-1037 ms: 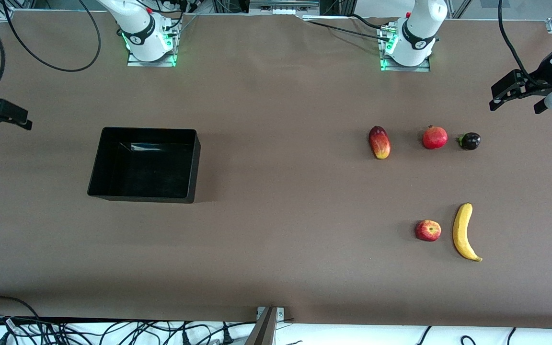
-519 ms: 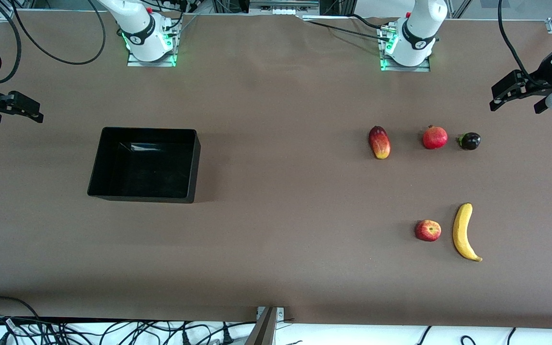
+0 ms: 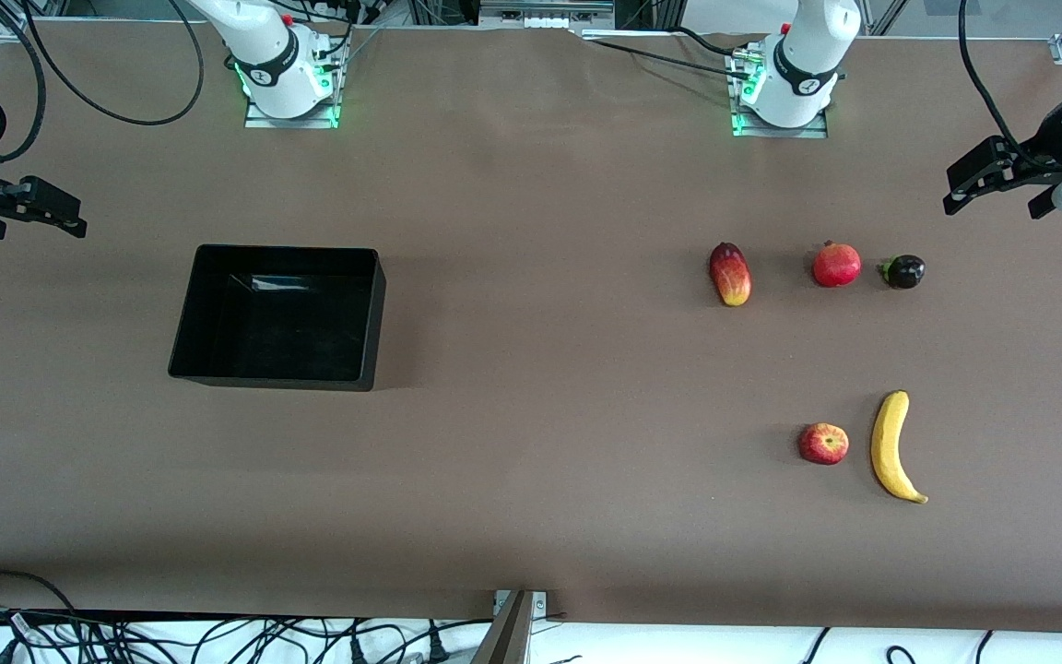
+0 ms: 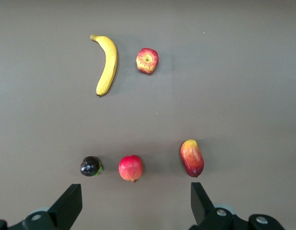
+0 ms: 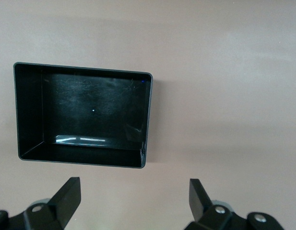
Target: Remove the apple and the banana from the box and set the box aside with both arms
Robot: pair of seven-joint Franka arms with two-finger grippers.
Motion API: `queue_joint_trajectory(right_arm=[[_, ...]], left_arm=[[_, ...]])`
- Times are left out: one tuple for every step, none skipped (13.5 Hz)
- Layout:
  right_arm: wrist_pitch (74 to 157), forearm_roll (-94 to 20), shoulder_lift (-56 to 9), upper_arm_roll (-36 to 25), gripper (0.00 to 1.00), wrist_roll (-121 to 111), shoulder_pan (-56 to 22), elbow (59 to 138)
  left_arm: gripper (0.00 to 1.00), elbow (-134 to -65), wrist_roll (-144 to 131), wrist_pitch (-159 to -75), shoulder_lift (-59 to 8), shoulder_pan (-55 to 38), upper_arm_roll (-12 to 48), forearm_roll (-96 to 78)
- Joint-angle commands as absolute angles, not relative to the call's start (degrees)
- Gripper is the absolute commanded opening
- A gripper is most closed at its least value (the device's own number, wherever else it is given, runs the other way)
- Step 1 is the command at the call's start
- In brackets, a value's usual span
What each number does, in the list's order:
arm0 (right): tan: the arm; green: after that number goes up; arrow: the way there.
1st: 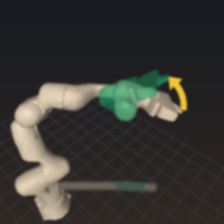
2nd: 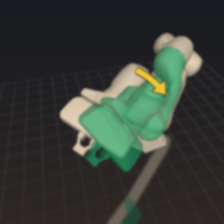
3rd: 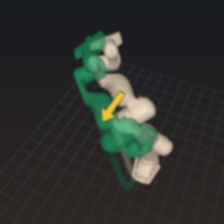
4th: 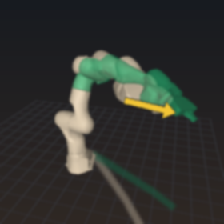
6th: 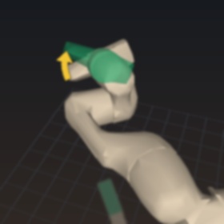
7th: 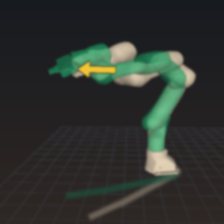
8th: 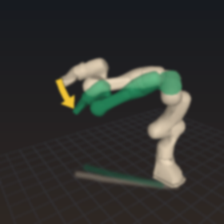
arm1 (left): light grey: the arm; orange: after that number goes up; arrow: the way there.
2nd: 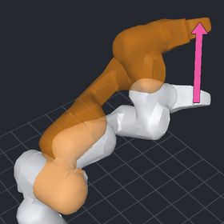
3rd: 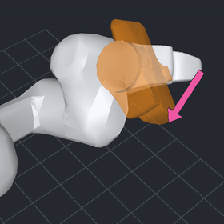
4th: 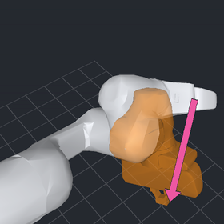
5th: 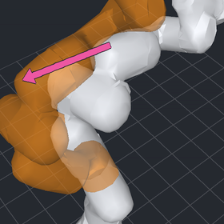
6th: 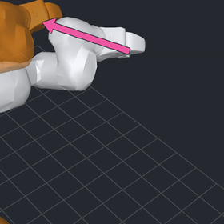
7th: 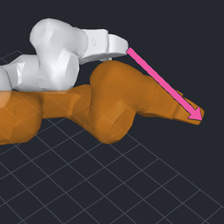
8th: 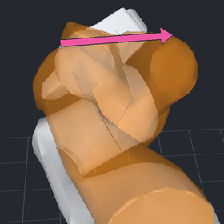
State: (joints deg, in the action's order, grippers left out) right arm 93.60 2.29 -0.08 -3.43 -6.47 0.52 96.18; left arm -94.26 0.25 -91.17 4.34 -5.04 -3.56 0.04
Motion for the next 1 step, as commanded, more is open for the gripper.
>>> queue_joint_trajectory(right_arm=[[93.4, 2.6, 0.4, -2.5, 1.0, -6.0, 1.5, 96.3]], left_arm=[[1.0, -93.1, -0.3, -90.3, 2.9, -3.3, -1.7, -0.4]])
